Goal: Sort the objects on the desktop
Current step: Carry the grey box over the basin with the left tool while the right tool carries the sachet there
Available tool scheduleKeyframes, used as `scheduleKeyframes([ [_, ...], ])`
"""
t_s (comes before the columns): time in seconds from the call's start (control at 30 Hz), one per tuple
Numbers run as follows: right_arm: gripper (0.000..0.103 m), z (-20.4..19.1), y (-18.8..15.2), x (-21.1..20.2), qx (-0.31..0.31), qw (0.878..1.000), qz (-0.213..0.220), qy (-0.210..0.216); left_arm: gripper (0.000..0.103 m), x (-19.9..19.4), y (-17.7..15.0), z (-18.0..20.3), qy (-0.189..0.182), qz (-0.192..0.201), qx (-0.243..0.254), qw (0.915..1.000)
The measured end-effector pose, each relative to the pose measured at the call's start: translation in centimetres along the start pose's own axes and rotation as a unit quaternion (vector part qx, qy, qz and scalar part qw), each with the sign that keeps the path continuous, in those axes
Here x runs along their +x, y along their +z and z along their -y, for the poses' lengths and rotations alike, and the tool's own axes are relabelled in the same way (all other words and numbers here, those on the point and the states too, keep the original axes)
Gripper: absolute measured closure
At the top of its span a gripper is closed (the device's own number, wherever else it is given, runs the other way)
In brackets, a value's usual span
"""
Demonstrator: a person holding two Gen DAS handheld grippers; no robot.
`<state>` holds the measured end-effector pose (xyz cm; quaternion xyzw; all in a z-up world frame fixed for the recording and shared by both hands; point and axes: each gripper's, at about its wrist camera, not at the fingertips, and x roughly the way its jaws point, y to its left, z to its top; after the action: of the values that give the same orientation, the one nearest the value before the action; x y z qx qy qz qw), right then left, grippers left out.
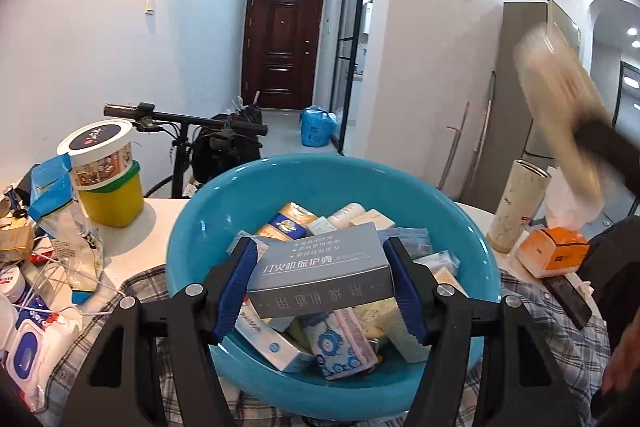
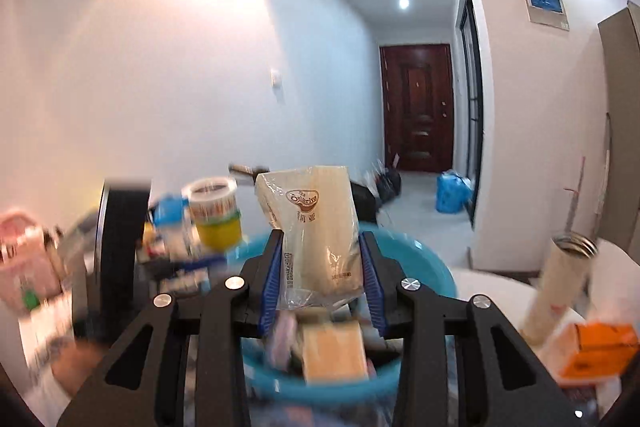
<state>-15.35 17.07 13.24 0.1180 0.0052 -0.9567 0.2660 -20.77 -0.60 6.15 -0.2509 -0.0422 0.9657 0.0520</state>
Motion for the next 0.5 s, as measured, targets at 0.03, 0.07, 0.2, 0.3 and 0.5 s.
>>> scheduleKeyframes([
  [0.03, 0.068, -0.1, 0.7, 0.8, 0.005, 1.000, 0.006, 0.006, 0.035, 0.0, 0.0, -0.2, 0.001, 0.000, -0.001, 1.0000],
  [0.07, 0.068, -0.3, 1.5, 1.6, 0.007, 1.000, 0.012, 0.009, 0.035, 0.1, 0.1, -0.4, 0.002, -0.001, -0.001, 1.0000],
  [0.2, 0.067, -1.2, 3.5, 4.4, -0.003, 1.000, 0.013, 0.014, 0.035, 0.1, 0.1, -0.7, 0.014, 0.000, 0.003, 0.9999],
  [0.3, 0.067, -1.4, 3.9, 5.8, -0.007, 1.000, 0.008, 0.014, 0.035, 0.4, 0.0, -0.7, 0.030, -0.003, 0.011, 0.9995],
  [0.5, 0.067, 0.2, 2.3, 7.8, 0.028, 0.999, -0.026, 0.025, 0.035, 0.4, 0.0, 0.1, 0.052, -0.001, 0.023, 0.9984],
])
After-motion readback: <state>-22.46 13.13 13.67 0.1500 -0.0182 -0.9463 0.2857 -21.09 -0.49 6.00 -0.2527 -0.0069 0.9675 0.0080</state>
